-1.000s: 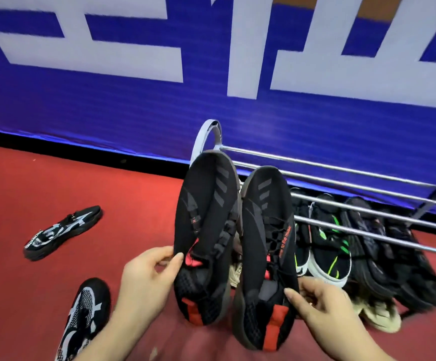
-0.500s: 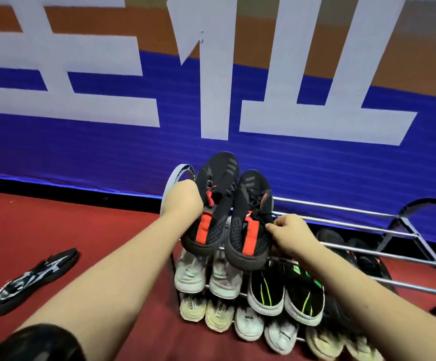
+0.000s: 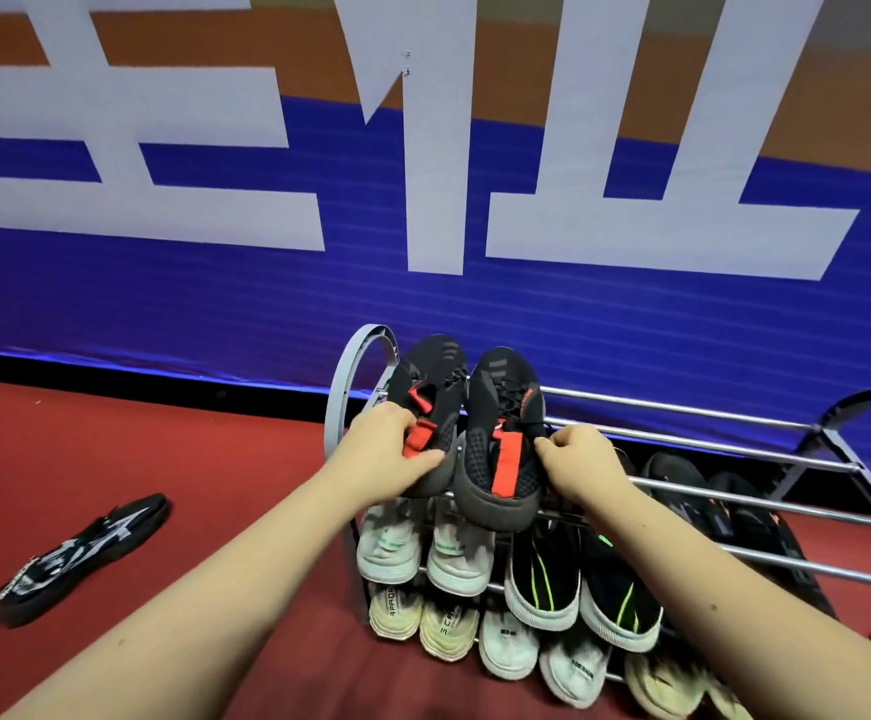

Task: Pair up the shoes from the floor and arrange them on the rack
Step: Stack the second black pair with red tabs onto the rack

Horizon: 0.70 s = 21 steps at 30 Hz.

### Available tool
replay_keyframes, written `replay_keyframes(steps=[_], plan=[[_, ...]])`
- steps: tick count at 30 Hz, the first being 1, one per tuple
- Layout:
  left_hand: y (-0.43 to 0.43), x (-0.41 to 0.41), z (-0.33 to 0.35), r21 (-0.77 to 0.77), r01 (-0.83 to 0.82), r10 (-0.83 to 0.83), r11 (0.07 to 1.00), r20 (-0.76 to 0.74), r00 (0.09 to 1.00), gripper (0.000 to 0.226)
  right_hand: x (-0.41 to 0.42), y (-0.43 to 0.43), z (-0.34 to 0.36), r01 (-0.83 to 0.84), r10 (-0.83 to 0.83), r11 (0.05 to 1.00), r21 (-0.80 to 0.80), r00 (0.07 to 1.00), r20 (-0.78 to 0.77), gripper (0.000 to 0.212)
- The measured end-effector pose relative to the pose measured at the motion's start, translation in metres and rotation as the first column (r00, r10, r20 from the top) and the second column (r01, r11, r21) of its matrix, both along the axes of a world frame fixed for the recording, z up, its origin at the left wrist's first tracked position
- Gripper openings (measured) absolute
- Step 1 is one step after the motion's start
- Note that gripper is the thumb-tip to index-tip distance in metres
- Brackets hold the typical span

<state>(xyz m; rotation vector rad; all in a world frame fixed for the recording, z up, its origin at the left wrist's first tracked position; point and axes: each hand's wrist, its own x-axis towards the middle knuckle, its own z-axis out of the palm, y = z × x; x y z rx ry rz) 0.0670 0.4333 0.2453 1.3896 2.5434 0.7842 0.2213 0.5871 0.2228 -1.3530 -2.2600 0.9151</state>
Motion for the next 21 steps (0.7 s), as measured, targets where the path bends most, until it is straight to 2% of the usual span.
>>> replay_keyframes(steps=[2,7,16,21], plan=[[0.001,-0.005,0.004,0.041,-0.055,0.054,0.998,0.011,0.998,0.021,0.001,-0.002,0.000,0.008,-0.008,1.000,-0.005,1.000,-0.006,0.033],[-0.005,-0.013,0.014,0.092,-0.054,0.058,0.994,-0.043,0.997,0.013,-0.004,-0.005,0.000,0.004,-0.004,1.000,0.010,1.000,-0.004,0.031],[-0.024,-0.019,0.005,0.103,-0.077,0.088,0.992,-0.102,0.991,0.018,-0.018,-0.013,0.005,-0.037,0.030,0.995,0.088,0.996,0.080,0.040],[-0.027,-0.018,0.002,0.138,-0.069,0.102,0.988,-0.249,0.963,0.013,-0.022,-0.016,0.003,-0.041,0.038,0.998,0.054,0.997,0.060,0.035]])
